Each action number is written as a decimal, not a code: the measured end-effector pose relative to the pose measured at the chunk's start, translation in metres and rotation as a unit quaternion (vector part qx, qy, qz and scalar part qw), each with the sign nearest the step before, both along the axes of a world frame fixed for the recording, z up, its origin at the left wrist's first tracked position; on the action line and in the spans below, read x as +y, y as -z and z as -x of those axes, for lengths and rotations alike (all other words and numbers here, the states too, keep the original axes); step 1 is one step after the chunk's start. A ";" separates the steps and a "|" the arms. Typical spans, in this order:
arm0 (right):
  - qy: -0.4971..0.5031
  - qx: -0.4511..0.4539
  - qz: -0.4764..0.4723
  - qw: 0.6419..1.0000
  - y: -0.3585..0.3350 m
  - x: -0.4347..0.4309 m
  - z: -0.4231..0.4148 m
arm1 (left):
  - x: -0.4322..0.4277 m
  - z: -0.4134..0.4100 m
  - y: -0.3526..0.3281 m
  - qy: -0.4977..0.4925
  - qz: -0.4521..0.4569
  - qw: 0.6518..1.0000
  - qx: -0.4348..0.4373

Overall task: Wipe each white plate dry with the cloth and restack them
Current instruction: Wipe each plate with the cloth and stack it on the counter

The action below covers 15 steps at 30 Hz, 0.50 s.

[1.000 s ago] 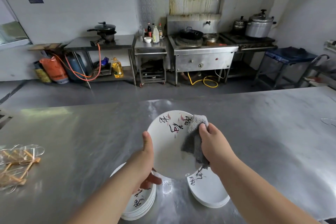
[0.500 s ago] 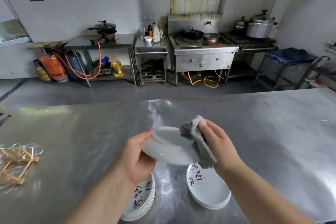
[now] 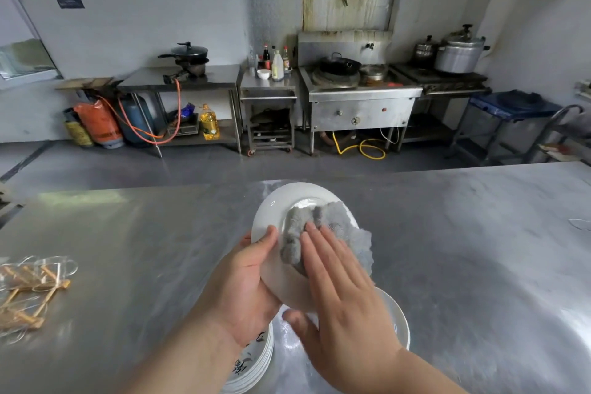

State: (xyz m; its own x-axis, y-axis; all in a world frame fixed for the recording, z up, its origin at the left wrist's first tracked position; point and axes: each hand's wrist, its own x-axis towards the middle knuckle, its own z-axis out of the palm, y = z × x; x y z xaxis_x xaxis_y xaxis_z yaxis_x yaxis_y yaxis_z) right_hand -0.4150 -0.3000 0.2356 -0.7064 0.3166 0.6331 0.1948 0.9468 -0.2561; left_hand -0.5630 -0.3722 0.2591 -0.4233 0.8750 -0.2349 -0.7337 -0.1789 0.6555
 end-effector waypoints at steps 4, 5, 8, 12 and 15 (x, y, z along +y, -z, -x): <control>-0.066 -0.093 -0.010 0.993 -0.010 0.011 0.002 | 0.001 -0.003 0.001 0.010 -0.013 1.000 -0.018; -0.067 -0.108 -0.016 0.992 -0.016 0.019 0.004 | -0.001 -0.004 0.000 0.027 -0.017 0.999 -0.004; -0.017 -0.146 -0.004 0.989 -0.031 0.043 0.008 | -0.003 -0.002 0.003 0.024 -0.030 0.999 0.036; 0.015 -0.202 0.021 0.979 -0.019 0.038 -0.001 | -0.003 0.006 0.003 -0.010 -0.051 0.998 0.025; -0.047 -0.184 0.036 0.981 0.003 0.011 -0.007 | -0.002 0.007 0.005 -0.014 -0.039 0.999 0.018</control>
State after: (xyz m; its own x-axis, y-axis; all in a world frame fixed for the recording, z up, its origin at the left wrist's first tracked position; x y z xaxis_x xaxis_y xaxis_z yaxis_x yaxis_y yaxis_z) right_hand -0.4083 -0.2894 0.2328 -0.9111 0.2746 0.3075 0.2002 0.9468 -0.2521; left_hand -0.5698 -0.3745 0.2538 -0.4550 0.8775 -0.1513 -0.7043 -0.2507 0.6642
